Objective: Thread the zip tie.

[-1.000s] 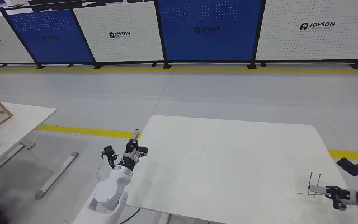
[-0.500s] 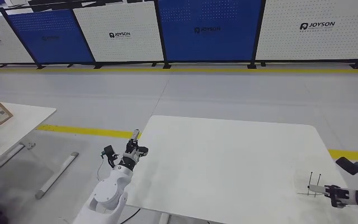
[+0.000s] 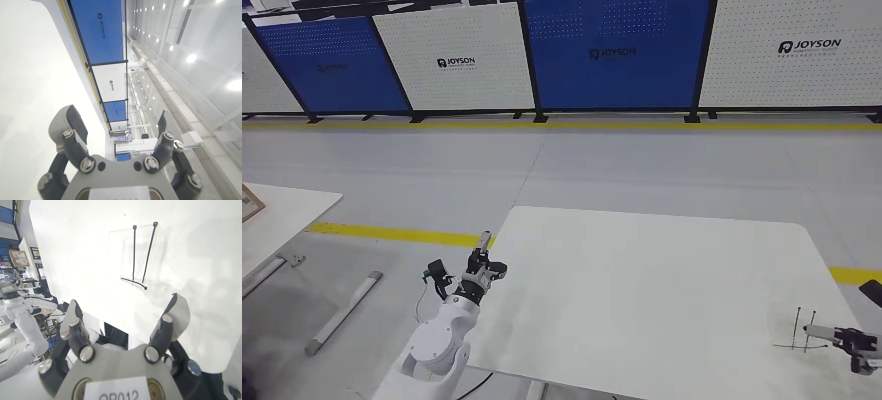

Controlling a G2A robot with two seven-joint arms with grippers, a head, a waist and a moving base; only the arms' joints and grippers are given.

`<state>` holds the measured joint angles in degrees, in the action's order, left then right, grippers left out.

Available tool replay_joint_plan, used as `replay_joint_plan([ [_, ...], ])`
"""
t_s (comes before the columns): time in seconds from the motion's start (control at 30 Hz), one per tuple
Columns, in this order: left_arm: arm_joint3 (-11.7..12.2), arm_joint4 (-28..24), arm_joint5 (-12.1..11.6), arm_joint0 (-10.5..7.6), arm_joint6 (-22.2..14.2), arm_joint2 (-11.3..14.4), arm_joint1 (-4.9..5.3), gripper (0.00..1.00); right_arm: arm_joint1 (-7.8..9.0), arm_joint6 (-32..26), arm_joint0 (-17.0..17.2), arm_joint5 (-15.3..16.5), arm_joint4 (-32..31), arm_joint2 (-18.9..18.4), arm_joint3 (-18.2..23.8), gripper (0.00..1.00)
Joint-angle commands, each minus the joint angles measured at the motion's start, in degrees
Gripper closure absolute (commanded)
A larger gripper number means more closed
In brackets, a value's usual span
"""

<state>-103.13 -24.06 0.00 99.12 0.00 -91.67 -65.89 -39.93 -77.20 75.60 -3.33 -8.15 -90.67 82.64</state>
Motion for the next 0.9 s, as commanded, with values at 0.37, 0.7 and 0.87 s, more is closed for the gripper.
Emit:
replay_joint_plan([
  [0.37,0.00,0.00,0.00,0.00,0.00,0.00,0.00,0.00,0.00,0.00,0.00,0.00,0.00,0.00,0.00,0.00],
  [0.7,0.00,0.00,0.00,0.00,0.00,0.00,0.00,0.00,0.04,1.65,0.45,0.23,-1.68,0.20,0.79,0.00],
  [0.87,0.00,0.00,0.00,0.00,0.00,0.00,0.00,0.00,0.38,0.67,0.16,-2.39,-3.59,-0.31,2.14,0.00],
])
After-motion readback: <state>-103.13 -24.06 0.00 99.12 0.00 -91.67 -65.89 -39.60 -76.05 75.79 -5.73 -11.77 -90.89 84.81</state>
